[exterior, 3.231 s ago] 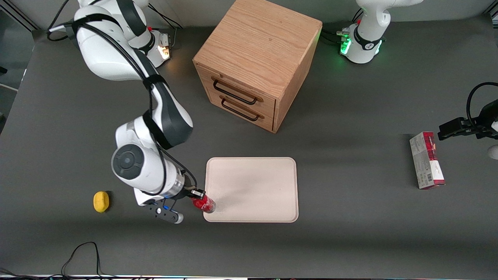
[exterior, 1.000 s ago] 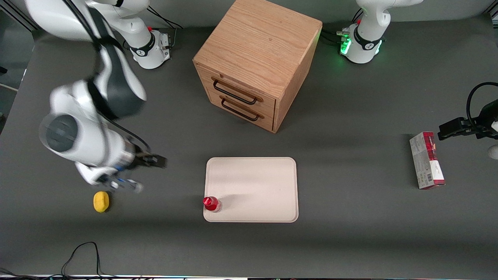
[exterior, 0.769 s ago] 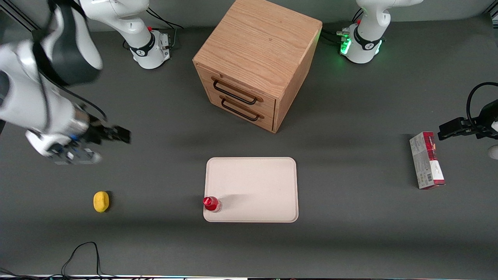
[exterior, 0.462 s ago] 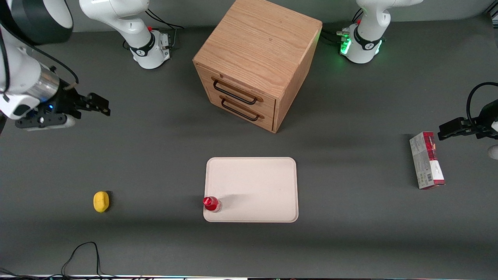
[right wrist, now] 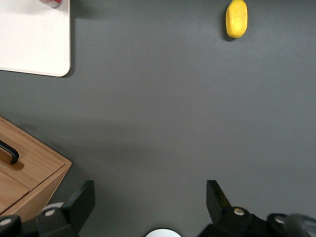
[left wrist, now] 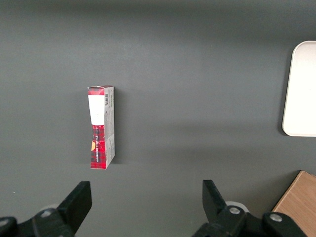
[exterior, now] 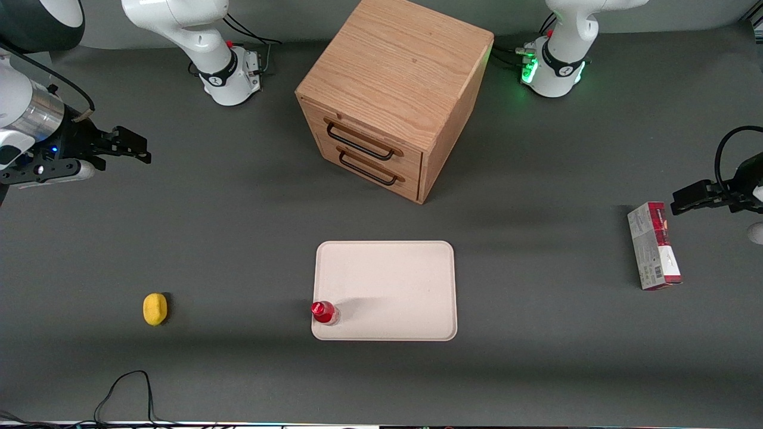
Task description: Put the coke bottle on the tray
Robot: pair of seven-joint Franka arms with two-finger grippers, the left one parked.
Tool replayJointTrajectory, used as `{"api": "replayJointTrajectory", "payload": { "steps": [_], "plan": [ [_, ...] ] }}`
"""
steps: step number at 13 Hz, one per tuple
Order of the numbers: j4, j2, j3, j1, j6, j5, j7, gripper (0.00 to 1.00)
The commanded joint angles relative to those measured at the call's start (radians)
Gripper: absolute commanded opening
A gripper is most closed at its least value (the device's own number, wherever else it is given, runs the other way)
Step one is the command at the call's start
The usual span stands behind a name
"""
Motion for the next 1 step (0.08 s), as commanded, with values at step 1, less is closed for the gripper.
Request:
{"api": "replayJointTrajectory", "payload": {
  "steps": [1],
  "plan": [
    [0.031, 0.002, 0.013, -0.016, -0.026, 0.019, -0.024, 1.00]
  ]
}}
